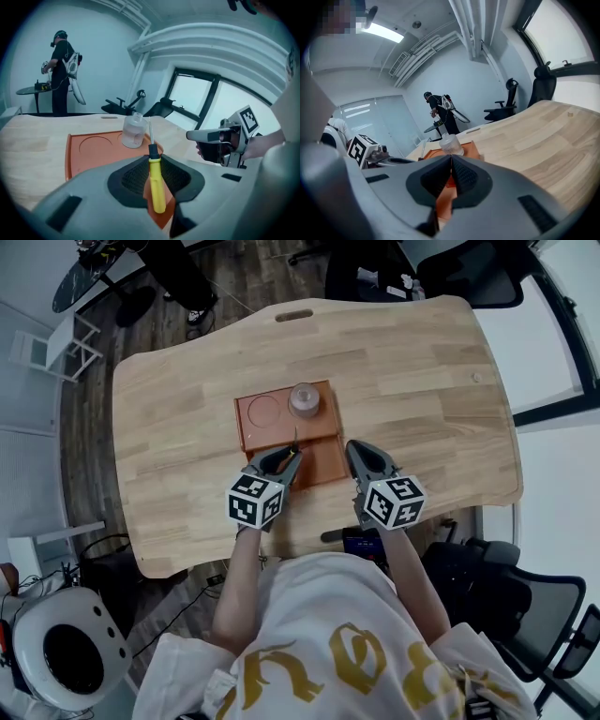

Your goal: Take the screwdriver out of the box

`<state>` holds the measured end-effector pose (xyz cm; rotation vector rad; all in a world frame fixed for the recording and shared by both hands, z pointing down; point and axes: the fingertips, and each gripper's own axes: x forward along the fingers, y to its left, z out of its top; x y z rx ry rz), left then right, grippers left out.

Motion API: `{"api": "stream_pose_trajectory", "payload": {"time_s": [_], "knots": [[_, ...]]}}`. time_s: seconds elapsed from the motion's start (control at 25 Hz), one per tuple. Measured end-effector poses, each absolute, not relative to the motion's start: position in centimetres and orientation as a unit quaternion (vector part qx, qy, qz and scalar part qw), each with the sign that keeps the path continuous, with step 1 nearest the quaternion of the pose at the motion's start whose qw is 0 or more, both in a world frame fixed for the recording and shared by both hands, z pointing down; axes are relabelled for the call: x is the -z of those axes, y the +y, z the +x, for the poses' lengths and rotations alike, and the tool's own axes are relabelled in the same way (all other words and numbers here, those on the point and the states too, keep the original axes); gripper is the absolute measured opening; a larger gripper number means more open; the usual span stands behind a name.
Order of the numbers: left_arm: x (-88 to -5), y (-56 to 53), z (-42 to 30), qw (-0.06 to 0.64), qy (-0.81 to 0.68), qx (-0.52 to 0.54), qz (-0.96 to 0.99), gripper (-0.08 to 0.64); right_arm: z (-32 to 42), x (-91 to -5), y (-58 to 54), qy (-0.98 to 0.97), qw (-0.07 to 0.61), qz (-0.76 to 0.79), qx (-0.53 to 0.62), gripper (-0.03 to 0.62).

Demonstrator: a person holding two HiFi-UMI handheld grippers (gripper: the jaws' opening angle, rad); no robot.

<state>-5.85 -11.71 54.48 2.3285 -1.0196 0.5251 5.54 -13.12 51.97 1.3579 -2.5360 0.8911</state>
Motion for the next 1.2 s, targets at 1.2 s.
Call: {"api": "stream_pose_trajectory", "payload": {"time_s": [1.2], "knots": [[-42.6,-6.7,-11.3,0.141,-0.492,-0.042,0.858,0.081,3.6,-42.7,-8.9,-0.861,0.028,0.484,-0.154,0.011]]}}
